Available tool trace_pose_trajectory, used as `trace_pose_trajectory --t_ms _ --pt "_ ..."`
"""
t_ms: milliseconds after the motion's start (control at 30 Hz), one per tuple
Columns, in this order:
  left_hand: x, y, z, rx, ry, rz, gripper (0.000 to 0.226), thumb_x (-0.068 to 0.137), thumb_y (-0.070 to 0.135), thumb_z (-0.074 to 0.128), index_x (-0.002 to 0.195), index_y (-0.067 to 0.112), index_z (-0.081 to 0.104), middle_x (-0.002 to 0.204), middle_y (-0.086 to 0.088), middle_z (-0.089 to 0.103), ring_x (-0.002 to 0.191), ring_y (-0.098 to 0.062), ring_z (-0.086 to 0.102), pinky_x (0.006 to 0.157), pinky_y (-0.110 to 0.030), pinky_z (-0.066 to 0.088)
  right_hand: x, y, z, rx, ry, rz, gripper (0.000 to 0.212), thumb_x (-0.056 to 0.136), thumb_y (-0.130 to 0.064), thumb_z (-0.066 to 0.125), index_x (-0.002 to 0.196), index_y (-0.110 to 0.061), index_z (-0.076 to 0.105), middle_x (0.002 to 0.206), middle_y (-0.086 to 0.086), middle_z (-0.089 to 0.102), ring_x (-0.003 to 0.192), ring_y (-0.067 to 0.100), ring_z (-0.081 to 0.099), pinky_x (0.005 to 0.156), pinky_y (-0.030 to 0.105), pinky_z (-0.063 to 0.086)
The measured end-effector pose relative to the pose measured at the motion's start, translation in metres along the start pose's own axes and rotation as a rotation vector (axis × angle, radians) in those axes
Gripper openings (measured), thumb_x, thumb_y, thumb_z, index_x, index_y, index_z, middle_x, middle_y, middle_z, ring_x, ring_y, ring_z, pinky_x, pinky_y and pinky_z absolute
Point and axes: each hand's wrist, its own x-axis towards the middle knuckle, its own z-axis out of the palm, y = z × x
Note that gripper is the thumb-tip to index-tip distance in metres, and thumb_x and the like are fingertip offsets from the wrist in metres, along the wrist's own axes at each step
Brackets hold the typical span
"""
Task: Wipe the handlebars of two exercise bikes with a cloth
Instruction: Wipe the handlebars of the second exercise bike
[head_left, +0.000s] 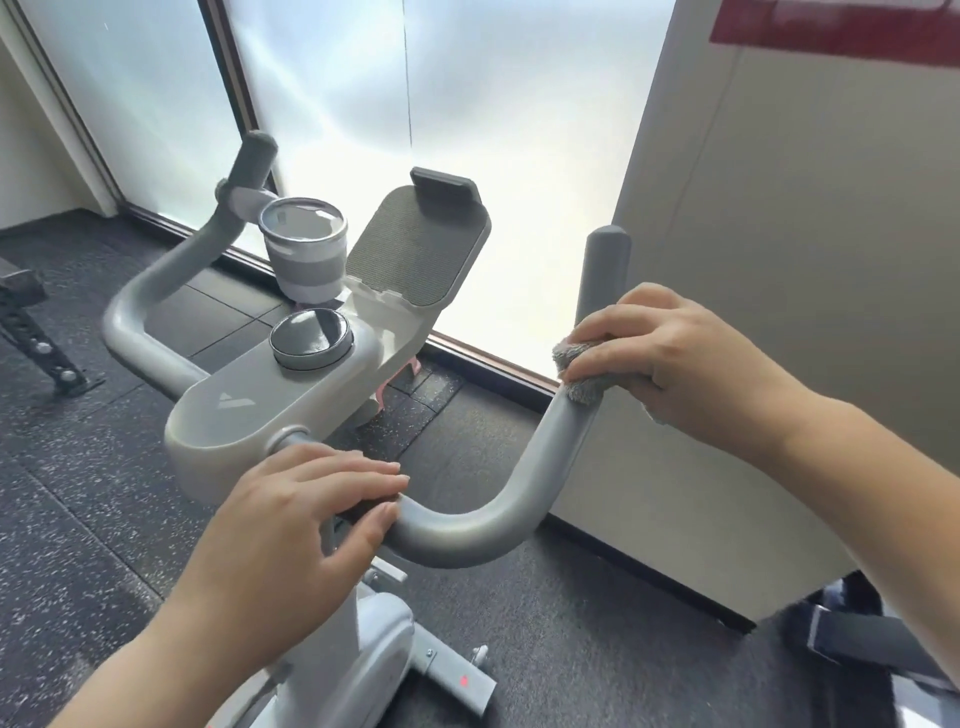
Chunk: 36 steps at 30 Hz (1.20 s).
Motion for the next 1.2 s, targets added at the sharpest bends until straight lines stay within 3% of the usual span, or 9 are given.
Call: trace_pose_trajectory --t_ms 267,467,600,700,800,900,1100,1200 --pt "-0.002 -0.009 0.007 -0.051 0.062 0.062 0.026 0.083 0.040 0.055 0.099 0.033 0.074 0.106 0.027 0.066 0.100 -0.004 0.058 0.092 -0.031 0.044 0.016 0.011 -0.013 -0.064 0.121 0.072 0.027 0.092 -0.019 0.049 0.093 -0.021 0.076 0.105 0.000 0.071 0.083 0.031 0.054 0.071 0.042 0.052" --pt "-0.002 -0.013 0.008 -0.075 0.062 0.080 0.026 0.083 0.038 0.055 0.101 0.034 0.074 0.106 0.027 0.066 0.101 -0.003 0.058 0.091 -0.033 0.045 0.037 0.024 -0.027 -0.097 0.149 0.143 0.024 0.090 -0.008 0.057 0.094 -0.022 0.076 0.107 0.002 0.071 0.088 0.034 0.053 0.076 0.043 0.051" --pt "-0.001 -0.013 0.007 -0.087 0.064 0.086 0.026 0.082 0.037 0.056 0.100 0.033 0.074 0.105 0.027 0.066 0.100 -0.003 0.058 0.090 -0.032 0.045 0.045 0.025 -0.031 0.003 0.156 0.270 0.021 0.091 -0.015 0.057 0.097 -0.025 0.075 0.111 -0.007 0.067 0.096 0.023 0.046 0.070 0.048 0.053" --pt "-0.001 -0.013 0.008 -0.086 0.063 0.083 0.026 0.082 0.037 0.056 0.099 0.033 0.074 0.105 0.027 0.066 0.098 -0.004 0.058 0.090 -0.031 0.045 0.051 0.021 -0.035 0.081 0.147 0.328 0.020 0.092 -0.027 0.057 0.099 -0.023 0.075 0.110 -0.009 0.065 0.099 0.018 0.044 0.073 0.043 0.052" --pt "0.000 -0.012 0.008 -0.074 0.071 0.086 0.025 0.082 0.036 0.057 0.098 0.033 0.075 0.104 0.028 0.066 0.095 -0.004 0.059 0.090 -0.028 0.044 0.051 0.015 -0.034 0.086 0.128 0.352 0.017 0.092 -0.024 0.060 0.098 -0.020 0.075 0.111 -0.006 0.065 0.101 0.014 0.040 0.072 0.045 0.052" --pt "0.000 -0.012 0.008 -0.066 0.068 0.083 0.024 0.081 0.036 0.056 0.097 0.034 0.075 0.102 0.029 0.066 0.096 -0.003 0.058 0.092 -0.022 0.041 0.043 0.006 -0.026 0.024 0.129 0.300 0.016 0.090 -0.019 0.061 0.095 -0.018 0.077 0.110 -0.003 0.068 0.098 0.013 0.037 0.085 0.026 0.038" --pt "0.000 -0.012 0.006 -0.057 0.053 0.079 0.026 0.082 0.037 0.055 0.099 0.033 0.075 0.103 0.028 0.066 0.095 -0.006 0.059 0.091 -0.028 0.044 0.023 -0.026 -0.009 0.035 0.020 0.283 0.037 0.088 -0.038 0.044 0.089 -0.022 0.077 0.103 -0.005 0.072 0.088 0.018 0.044 0.078 0.026 0.042" --pt "-0.001 -0.011 0.006 -0.054 0.049 0.076 0.027 0.082 0.037 0.055 0.100 0.032 0.074 0.103 0.027 0.066 0.095 -0.007 0.058 0.091 -0.027 0.043 0.012 -0.045 -0.001 0.060 -0.052 0.292 0.034 0.088 -0.038 0.045 0.090 -0.025 0.076 0.100 -0.006 0.072 0.086 0.022 0.050 0.074 0.033 0.049"
